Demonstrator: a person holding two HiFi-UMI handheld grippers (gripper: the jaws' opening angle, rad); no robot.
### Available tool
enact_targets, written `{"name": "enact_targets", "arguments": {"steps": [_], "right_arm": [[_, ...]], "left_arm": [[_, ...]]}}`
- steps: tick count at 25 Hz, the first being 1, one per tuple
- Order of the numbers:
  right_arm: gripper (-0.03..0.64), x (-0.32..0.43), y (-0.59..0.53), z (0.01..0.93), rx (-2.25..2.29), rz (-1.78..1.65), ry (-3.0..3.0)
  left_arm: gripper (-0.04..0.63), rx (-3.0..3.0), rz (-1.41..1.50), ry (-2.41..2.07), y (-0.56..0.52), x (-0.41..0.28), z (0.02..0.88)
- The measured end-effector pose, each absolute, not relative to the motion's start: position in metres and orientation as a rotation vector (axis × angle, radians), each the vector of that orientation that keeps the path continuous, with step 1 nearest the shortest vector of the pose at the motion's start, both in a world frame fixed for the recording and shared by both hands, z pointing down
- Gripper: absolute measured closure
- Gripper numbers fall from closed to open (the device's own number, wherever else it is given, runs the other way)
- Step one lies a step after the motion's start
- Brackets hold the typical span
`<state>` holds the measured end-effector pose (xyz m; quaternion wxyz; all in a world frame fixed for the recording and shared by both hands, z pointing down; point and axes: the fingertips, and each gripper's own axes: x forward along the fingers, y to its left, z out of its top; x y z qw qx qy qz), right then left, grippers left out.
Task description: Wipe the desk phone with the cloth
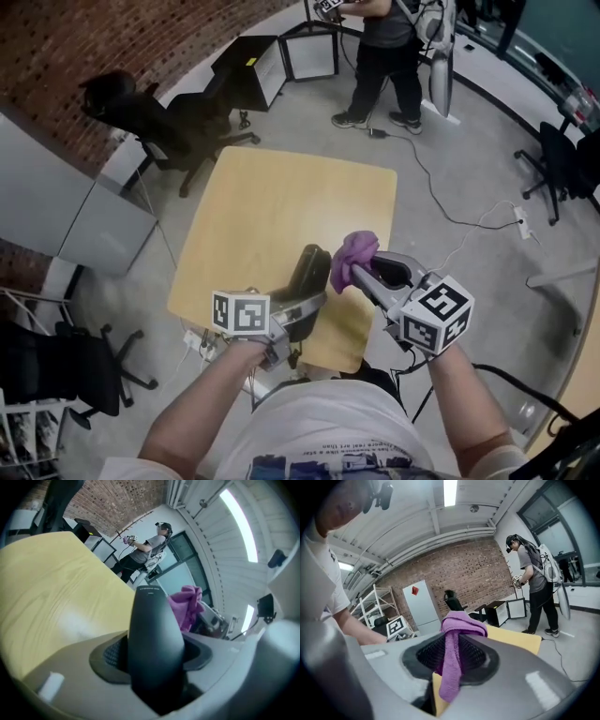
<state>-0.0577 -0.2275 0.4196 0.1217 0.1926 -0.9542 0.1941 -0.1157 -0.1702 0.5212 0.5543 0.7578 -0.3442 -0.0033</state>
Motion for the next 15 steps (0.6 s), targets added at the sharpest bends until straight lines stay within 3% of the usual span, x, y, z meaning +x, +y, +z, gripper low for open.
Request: {"name": "enact_targets", "arguments": {"steps": [15], "right_arm": [[0.529,-0.088,-0.197,0.443,0.442,1.044,-2.864]], "left_arm": [[0.302,1.774,-0.173,-0.712,-0.175,-0.142,0.487]]}}
